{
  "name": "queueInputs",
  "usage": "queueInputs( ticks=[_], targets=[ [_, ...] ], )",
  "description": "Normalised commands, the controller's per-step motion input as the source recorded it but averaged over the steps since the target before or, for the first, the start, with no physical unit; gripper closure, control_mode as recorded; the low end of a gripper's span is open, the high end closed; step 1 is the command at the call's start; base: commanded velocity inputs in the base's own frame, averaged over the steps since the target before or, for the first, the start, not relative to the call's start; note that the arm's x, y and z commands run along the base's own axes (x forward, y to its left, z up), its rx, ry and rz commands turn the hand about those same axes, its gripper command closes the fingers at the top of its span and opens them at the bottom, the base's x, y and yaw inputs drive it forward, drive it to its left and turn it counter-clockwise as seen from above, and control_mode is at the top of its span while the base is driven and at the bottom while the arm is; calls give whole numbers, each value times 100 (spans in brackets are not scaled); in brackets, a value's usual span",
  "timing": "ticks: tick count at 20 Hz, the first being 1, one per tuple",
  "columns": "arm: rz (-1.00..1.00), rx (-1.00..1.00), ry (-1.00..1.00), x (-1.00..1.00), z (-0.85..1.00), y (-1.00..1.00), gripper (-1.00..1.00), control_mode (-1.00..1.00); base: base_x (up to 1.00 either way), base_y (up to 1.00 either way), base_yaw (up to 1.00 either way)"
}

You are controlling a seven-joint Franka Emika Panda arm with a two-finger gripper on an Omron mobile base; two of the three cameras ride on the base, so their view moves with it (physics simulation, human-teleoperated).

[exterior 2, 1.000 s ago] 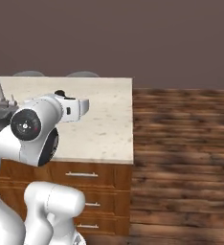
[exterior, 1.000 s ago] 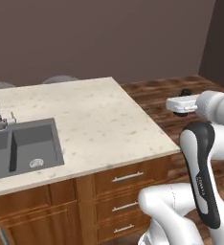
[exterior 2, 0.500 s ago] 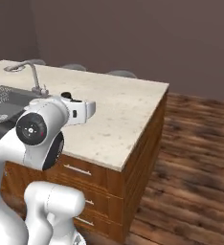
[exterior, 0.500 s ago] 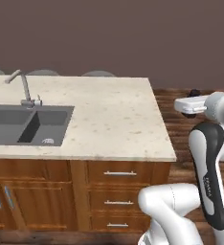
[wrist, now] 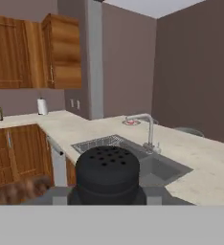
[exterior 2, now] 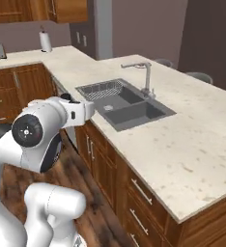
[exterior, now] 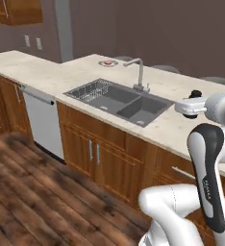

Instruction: Retrieve the shaker from the cabinet and place it next the steak on a plate on the dining table.

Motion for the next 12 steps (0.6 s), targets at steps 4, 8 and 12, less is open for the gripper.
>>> queueInputs(
  ticks=[4,8,12],
  targets=[
    [0,0,0,0,0,0,100,100,-81,-88,64],
    [0,0,0,0,0,0,100,100,-100,-100,40],
    [0,0,0,0,0,0,100,100,-100,-100,39]
  ],
)
